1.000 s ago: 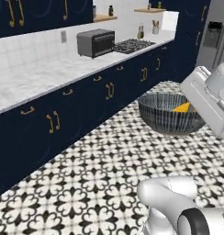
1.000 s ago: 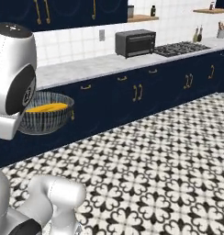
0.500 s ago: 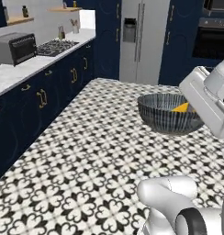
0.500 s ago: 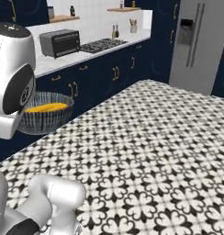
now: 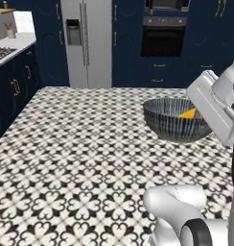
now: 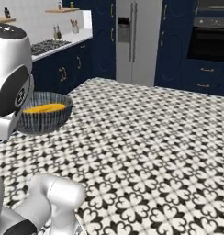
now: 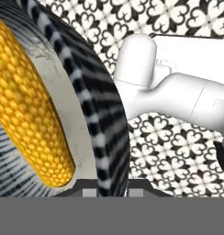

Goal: Pick the corn from the sink and place it in the bowl. Then pick the bowl and place it in the microwave. Then close the microwave door and press the start button.

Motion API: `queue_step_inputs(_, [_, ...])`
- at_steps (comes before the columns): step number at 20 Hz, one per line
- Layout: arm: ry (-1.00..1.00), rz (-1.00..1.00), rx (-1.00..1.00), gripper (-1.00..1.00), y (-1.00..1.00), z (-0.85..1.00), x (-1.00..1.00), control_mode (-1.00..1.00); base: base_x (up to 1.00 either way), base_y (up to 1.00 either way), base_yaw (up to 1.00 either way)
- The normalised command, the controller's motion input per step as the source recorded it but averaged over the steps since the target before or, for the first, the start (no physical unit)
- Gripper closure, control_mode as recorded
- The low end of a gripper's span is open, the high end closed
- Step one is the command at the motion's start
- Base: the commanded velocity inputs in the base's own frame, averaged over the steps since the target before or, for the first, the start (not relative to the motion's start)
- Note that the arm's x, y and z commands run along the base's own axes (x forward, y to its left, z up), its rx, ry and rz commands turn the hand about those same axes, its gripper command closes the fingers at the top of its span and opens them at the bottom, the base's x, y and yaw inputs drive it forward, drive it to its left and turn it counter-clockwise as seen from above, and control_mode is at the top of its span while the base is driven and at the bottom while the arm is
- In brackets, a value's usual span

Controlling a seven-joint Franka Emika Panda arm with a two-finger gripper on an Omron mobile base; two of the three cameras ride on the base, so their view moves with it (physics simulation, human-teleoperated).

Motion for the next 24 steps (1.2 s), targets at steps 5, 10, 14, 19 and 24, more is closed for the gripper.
queue_step_inputs(5, [0.00,0.00,0.00,1.00,0.00,0.00,0.00,1.00,0.67,-1.00,-0.17])
queue_step_inputs(10, [0.00,0.00,0.00,1.00,0.00,0.00,0.00,1.00,0.61,-0.94,-0.43])
queue_step_inputs(14, [0.00,0.00,0.00,1.00,0.00,0.00,0.00,1.00,0.79,-0.60,-0.45])
queue_step_inputs(19, [0.00,0.00,0.00,1.00,0.00,0.00,0.00,1.00,1.00,-0.17,-0.09])
queue_step_inputs(24, [0.00,0.00,0.00,1.00,0.00,0.00,0.00,1.00,1.00,-0.28,0.00])
